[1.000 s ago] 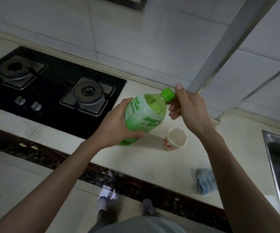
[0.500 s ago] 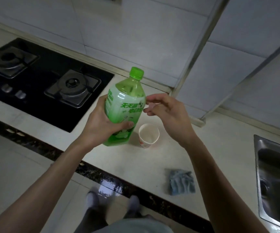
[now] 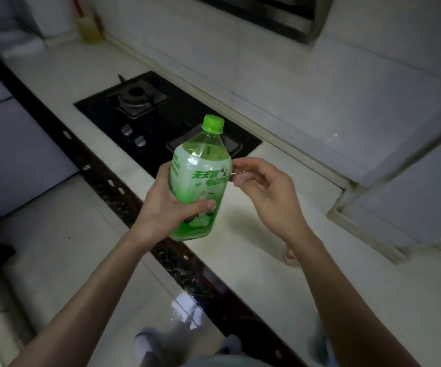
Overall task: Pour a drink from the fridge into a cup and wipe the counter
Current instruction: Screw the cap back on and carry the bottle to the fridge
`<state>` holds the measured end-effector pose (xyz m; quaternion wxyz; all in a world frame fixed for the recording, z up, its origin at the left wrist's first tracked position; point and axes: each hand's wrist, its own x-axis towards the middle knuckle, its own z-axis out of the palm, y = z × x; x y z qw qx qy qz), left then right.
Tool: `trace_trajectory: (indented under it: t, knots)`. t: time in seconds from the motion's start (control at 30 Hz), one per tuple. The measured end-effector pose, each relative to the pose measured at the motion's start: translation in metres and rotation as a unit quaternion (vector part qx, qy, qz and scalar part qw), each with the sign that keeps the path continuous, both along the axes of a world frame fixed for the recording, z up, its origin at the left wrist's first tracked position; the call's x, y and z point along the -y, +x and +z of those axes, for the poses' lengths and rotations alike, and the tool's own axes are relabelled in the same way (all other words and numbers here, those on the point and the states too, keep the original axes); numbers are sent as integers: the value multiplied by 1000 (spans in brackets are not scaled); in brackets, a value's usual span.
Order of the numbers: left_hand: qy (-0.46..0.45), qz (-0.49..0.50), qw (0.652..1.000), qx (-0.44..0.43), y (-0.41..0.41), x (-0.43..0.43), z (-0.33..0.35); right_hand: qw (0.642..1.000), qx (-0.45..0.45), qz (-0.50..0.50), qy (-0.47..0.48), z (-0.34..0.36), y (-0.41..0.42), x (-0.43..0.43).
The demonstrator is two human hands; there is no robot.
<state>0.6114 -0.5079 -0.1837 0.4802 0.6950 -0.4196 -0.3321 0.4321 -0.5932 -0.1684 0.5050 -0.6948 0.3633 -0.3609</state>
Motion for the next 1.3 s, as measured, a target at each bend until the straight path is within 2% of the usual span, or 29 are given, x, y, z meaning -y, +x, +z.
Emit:
trace_trajectory:
  t: [0.4, 0.7, 0.97, 1.3]
  knots:
    - [-37, 192, 981, 9, 234, -148, 7, 974, 28, 216, -66, 10, 279, -78]
    - [-58, 301, 952, 10, 346, -220, 2, 947, 54, 305, -84, 7, 430, -131]
    - [-43, 359, 932, 5, 416, -225, -11, 915, 24, 381, -130, 3, 522, -115]
    - [-25, 428, 903, 35, 525, -161, 9, 882, 52, 441, -157, 6, 658, -42]
